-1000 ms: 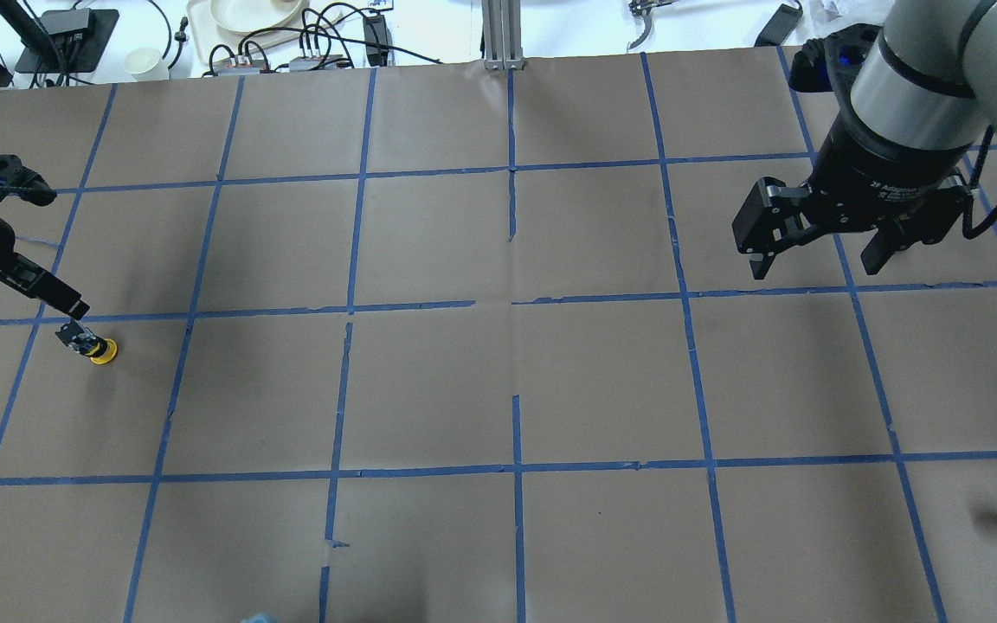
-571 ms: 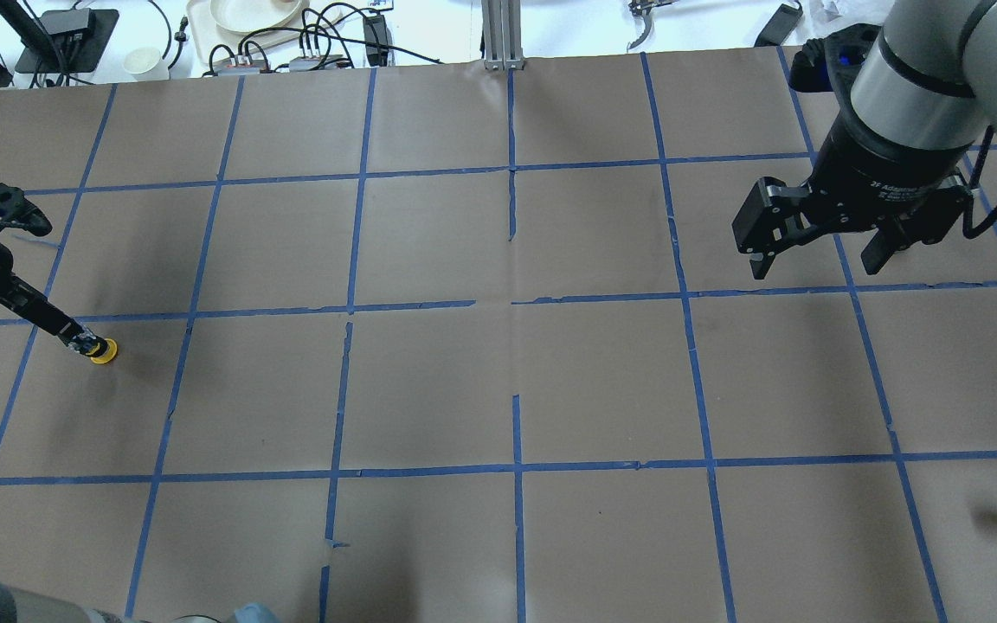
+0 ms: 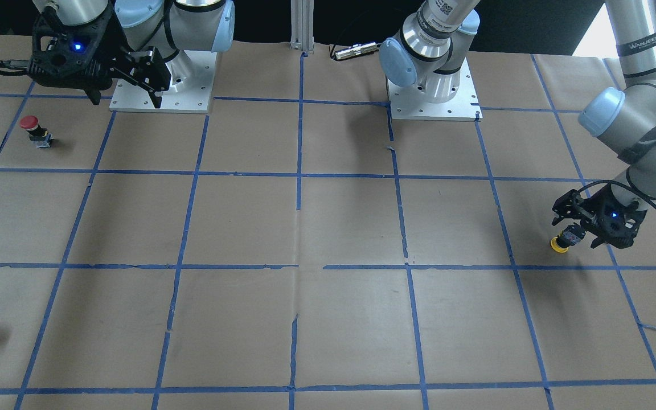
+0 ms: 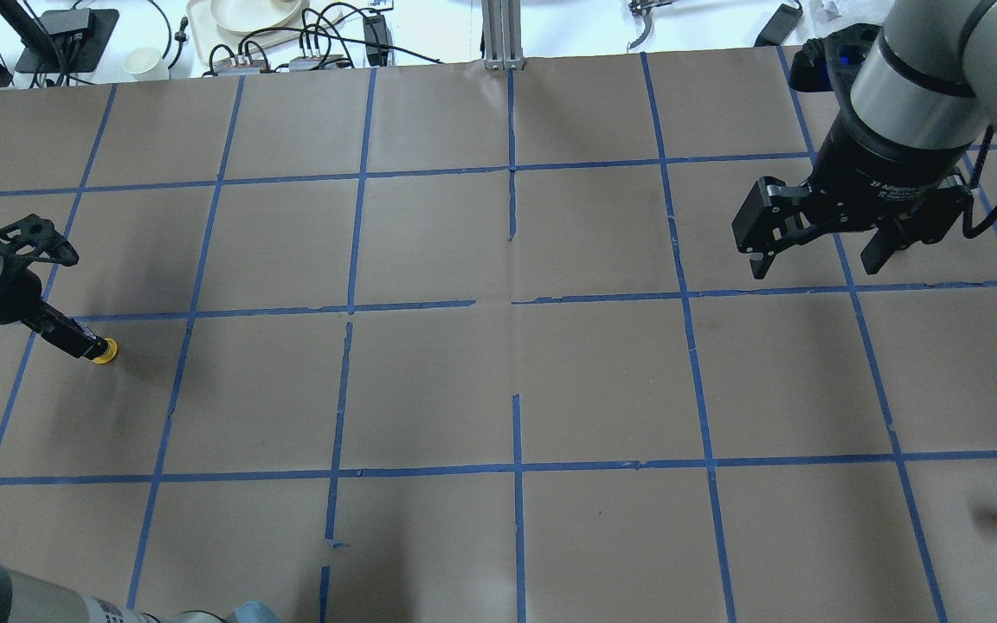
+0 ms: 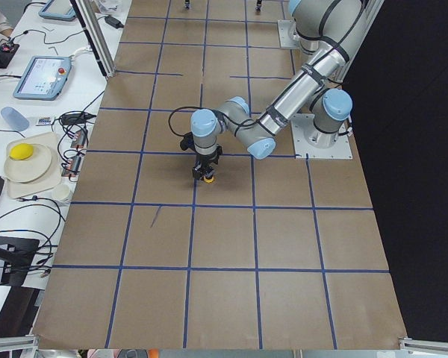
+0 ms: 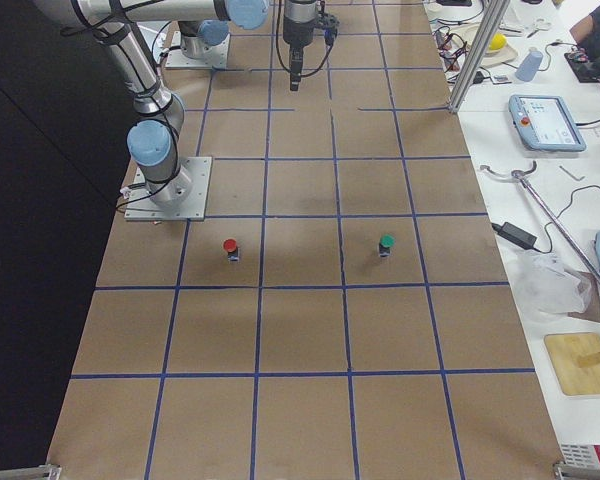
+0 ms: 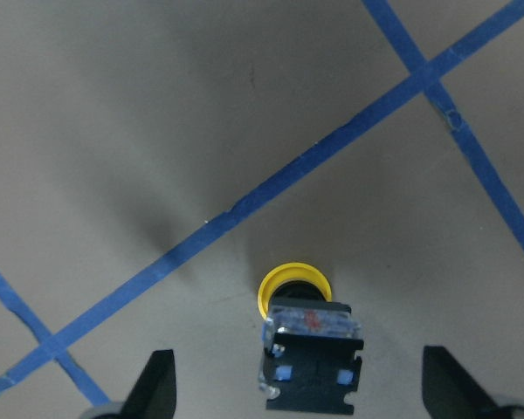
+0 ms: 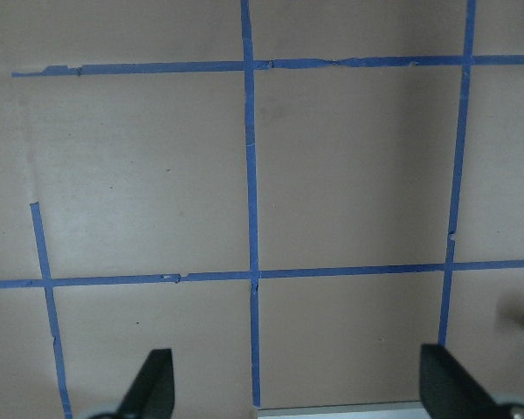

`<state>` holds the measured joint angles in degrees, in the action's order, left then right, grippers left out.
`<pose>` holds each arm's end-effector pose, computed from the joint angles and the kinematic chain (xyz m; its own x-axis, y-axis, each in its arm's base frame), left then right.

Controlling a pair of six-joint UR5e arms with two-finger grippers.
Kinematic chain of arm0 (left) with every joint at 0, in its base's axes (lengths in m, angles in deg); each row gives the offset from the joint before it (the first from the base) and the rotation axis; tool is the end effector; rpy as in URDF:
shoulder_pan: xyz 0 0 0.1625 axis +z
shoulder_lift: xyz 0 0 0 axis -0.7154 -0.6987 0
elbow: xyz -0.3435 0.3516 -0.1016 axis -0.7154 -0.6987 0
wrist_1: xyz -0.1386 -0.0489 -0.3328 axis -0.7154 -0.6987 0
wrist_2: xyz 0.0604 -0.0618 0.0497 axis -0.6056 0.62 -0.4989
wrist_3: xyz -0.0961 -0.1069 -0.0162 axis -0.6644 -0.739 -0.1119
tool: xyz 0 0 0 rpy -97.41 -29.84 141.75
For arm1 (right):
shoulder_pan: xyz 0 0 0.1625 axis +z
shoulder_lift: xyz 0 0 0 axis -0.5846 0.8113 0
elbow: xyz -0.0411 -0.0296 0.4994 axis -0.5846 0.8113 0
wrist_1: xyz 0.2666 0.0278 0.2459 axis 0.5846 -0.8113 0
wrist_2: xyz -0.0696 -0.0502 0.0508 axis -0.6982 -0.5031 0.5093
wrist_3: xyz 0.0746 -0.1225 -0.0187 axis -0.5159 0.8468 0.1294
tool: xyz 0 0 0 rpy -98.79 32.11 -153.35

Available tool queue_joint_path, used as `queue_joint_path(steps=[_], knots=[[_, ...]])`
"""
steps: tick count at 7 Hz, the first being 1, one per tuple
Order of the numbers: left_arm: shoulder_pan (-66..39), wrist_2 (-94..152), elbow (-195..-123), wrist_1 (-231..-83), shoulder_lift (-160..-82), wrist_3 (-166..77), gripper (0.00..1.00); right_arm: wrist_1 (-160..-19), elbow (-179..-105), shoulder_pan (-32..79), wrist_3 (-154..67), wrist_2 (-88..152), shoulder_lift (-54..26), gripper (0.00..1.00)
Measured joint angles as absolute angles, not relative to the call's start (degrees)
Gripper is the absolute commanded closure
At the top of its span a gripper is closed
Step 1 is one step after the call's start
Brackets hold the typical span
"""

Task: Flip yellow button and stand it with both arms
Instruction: 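Close the left gripper on the yellow button's body, then lift the yellow button with the left gripper and carry it toward the table center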

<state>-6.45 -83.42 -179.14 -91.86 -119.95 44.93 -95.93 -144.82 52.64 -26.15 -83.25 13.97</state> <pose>0.2127 -0.4872 0.2768 -0.7999 0.6000 0.0133 0.6001 0.7997 0.0188 0.1187 -0.3587 0.5228 -0.9993 0.0159 0.0323 0.0183 0.9970 0.0754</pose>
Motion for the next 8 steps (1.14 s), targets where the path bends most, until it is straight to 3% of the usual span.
queue_joint_path(steps=[3,5,8], knots=[[-6.48,-83.49,-179.55,-89.76,-120.75,48.2,0.73,-96.01,-144.82,52.56,-26.16,-83.06,13.97,0.0],[-6.45,-83.03,-179.33,-88.75,-120.65,49.37,0.9,-95.94,-144.82,52.45,-26.3,-83.0,13.95,0.0],[-7.23,-75.69,-179.16,-94.39,-116.4,48.39,0.9,-95.55,-144.82,52.39,-26.48,-82.82,14.04,0.0]])
